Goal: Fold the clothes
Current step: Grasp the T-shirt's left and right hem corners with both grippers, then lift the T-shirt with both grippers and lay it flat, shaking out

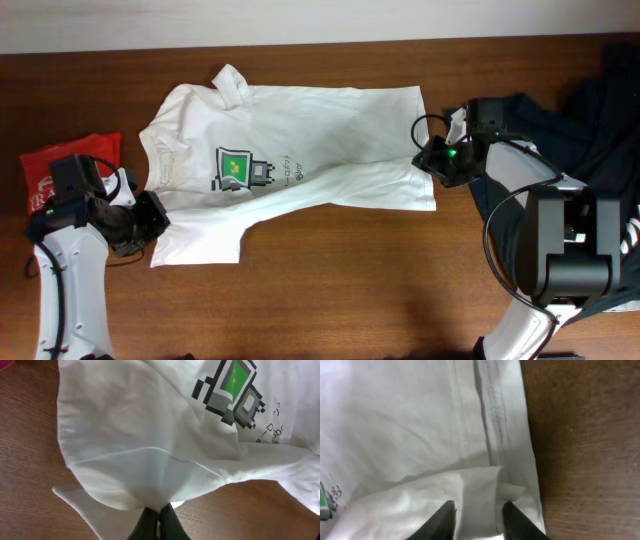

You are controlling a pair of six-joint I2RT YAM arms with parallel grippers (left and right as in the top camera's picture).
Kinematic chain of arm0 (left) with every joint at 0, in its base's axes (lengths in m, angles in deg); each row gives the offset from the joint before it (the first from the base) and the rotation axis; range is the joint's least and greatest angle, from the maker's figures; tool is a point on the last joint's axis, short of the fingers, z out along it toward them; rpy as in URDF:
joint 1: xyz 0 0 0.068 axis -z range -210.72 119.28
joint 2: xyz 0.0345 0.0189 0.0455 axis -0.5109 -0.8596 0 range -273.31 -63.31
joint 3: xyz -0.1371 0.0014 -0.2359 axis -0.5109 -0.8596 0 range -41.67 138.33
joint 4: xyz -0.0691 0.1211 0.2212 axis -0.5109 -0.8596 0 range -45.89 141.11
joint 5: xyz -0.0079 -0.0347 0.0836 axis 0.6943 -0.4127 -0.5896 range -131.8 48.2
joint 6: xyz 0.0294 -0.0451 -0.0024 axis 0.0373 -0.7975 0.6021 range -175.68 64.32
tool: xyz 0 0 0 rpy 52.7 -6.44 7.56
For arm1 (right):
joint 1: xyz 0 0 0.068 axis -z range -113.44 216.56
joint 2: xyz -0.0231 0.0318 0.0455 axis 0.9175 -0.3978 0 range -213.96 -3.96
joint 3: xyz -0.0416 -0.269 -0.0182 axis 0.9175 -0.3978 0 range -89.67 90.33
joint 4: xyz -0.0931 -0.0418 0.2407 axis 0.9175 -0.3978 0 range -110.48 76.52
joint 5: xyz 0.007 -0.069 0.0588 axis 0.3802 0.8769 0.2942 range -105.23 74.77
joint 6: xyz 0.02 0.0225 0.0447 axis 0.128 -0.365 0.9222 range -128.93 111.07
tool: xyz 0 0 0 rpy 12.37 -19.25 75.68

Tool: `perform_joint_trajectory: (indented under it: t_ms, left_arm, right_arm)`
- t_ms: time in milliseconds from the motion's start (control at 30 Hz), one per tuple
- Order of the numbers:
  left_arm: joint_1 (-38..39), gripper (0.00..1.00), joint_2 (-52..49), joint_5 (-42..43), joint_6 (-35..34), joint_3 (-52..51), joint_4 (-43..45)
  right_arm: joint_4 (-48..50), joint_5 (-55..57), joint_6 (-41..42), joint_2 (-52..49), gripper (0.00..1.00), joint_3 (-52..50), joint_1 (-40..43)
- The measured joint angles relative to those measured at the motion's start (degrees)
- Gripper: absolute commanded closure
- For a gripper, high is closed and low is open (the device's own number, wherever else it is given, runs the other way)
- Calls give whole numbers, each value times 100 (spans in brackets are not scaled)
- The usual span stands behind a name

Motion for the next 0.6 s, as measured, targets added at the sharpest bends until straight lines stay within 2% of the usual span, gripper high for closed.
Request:
perform_joint_trajectory:
  t_ms: [133,233,433,600]
  left_arm:
    - [0,99,0,0,0,0,33]
    - [0,99,-2,0,0,0,44]
    - [0,100,0,4,0,-2,396]
    - [0,100,-2,428,-2,66,1246]
  right_arm:
    - [-55,0,-11,0,78,0,0]
    - [-59,2,-9,0,96,0,0]
    - [-258,50,-2,2,96,11,0]
    - [-1755,109,-363,710,96,708,0]
